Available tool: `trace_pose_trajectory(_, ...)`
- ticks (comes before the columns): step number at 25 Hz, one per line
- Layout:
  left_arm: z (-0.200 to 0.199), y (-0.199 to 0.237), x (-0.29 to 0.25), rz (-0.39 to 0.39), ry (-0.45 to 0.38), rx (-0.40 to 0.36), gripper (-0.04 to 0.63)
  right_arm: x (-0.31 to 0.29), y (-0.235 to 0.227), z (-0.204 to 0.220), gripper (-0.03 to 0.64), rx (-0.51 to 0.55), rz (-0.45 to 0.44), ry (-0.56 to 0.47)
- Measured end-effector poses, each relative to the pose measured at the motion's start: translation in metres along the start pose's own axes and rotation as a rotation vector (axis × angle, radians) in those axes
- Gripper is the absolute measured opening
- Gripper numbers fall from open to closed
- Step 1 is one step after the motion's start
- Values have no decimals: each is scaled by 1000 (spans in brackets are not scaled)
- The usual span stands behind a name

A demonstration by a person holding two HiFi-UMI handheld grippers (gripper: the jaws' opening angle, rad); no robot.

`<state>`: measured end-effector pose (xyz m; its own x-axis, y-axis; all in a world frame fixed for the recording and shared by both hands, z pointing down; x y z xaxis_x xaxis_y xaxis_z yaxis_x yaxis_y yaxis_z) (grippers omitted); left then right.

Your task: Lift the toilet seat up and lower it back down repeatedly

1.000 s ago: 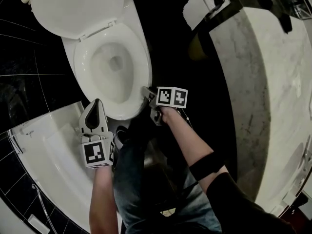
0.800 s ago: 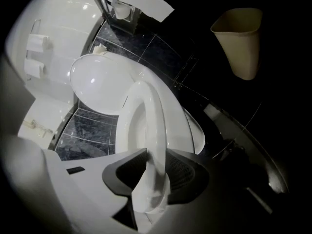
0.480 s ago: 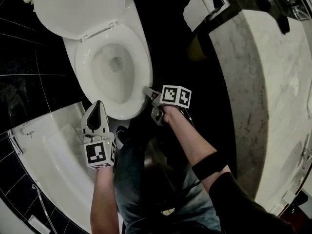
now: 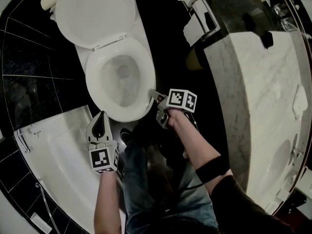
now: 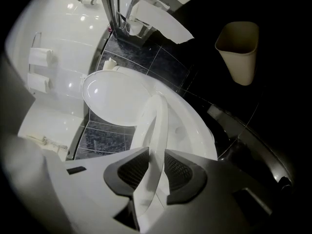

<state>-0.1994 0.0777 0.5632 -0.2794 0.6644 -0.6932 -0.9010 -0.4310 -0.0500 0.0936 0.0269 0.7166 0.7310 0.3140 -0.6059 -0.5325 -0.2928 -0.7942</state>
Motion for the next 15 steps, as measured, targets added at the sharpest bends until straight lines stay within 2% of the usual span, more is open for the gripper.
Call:
trace_pose_trajectory(4, 6, 12, 18, -7, 37, 17, -14, 14, 30, -9, 117, -2, 6, -17)
trace_pose_trajectory(8, 31, 16, 24, 0, 116, 55, -14, 24, 54, -19, 120, 4, 6, -29)
trace_pose_trajectory(12, 56, 14, 8, 30, 204, 132, -14, 30, 72, -26, 124, 6, 3, -34)
trace_pose_trajectory(15, 58, 10, -14, 65, 249, 151, -15, 32, 81, -32, 129, 2, 1, -40)
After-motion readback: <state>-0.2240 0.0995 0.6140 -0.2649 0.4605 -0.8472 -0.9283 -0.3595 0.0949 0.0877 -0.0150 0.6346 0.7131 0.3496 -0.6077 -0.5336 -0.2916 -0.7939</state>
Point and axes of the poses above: the fingertips, and each gripper's own axes: x backward along the fingers, y to its left, z out of its underside, the point moved 10 cm from there along x, backward along the fingers, and after that the axes turned 14 degrees about y, right-handed, at the moved point
